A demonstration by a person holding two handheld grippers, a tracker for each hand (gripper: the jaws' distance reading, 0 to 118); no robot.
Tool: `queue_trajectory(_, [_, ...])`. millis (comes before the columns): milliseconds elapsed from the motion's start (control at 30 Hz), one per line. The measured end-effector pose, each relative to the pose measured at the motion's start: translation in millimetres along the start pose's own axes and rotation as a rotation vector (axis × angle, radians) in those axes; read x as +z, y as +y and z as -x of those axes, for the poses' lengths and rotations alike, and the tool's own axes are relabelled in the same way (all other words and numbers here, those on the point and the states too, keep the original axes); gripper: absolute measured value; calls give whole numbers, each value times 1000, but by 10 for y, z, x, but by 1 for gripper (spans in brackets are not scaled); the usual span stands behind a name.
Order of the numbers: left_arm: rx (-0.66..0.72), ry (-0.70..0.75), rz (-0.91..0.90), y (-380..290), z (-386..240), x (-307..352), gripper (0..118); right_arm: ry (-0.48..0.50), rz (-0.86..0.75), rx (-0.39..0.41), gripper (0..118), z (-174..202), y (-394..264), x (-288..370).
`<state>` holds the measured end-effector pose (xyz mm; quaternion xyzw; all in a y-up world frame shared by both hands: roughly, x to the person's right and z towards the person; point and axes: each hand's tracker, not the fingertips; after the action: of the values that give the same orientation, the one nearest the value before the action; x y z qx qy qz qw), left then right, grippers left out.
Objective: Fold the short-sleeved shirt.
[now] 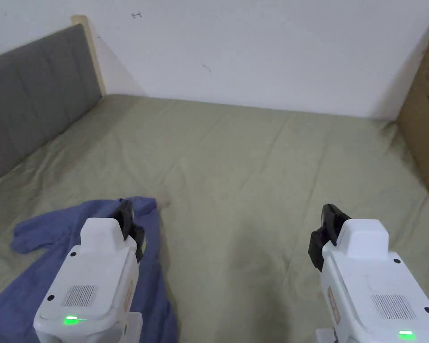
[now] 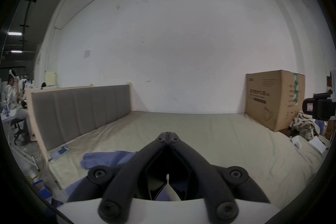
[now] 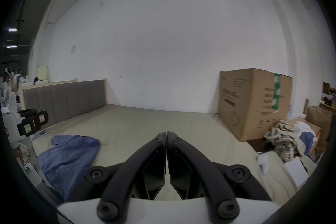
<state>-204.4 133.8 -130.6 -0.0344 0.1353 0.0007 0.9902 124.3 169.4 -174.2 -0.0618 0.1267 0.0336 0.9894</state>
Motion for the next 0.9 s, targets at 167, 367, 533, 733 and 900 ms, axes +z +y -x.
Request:
queue_trajectory(167, [-3,163,7,-7,684,225,0,161,-9,3,0,613,58,-208])
queue_trajectory(367, [-11,323,28,-8,1366,605,0,315,-4,10,0,1241,73,-323])
queue_trajectory(533, [-25,378,51,-9,1659,790,0,370,1,7,0,1516,64,-322])
queue_trajectory(733, [13,373,121,-111,1786,668,0,381,10,14,0,1549,57,-343])
queue_trajectory(900, [89,304,231,-216,1805,291,0,342,14,28,0,1405,61,-383])
